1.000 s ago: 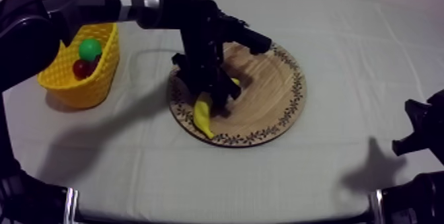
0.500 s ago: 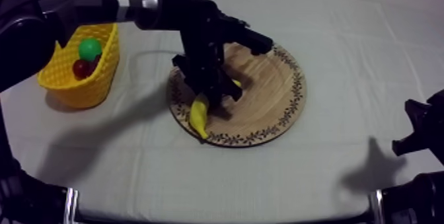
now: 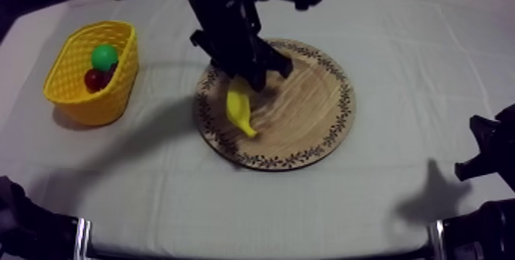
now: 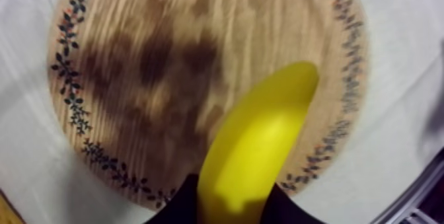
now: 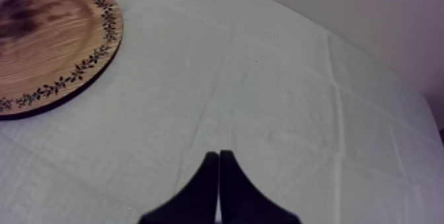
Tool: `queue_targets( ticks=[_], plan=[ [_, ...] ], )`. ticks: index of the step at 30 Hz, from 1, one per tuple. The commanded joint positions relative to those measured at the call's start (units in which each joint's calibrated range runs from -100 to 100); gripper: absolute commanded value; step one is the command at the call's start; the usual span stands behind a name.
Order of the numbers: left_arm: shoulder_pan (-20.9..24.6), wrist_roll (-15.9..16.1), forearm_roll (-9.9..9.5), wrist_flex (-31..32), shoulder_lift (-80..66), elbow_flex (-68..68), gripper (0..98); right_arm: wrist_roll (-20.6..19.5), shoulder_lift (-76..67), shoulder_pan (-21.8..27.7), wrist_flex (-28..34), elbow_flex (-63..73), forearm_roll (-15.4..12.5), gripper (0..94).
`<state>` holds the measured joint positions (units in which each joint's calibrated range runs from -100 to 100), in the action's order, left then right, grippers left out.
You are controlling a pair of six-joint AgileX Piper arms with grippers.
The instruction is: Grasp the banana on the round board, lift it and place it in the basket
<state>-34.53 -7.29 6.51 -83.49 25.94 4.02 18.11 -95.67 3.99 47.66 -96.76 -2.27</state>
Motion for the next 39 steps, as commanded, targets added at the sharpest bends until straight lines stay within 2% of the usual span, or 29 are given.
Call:
queue_targets(
  ticks=[1,9,18,27,39],
  plan=[
    [-0.26,-0.88,-0.29,-1.76,-3.84,0.51,14.2,-0.01,0.00,-0.01,0.00,-0.01,0.00,0.3],
    [-0.97,-3.78,-0.55,-8.98,-10.09,4.48,13.4,-0.01,0.00,-0.01,0.00,-0.01,0.00,0.3],
    [2.27,-3.48,-0.85,-9.87,-14.04,-0.85,16.4,-0.01,0.00,-0.01,0.00,-0.01,0.00,0.3],
    [12.62,-1.07,-0.91,-8.34,-19.93,-12.02,17.5,-0.01,0.00,-0.01,0.00,-0.01,0.00,0.3],
    [28.89,3.97,-2.41,-8.32,-26.07,-19.98,19.2,-0.01,0.00,-0.01,0.00,-0.01,0.00,0.3]
  ],
)
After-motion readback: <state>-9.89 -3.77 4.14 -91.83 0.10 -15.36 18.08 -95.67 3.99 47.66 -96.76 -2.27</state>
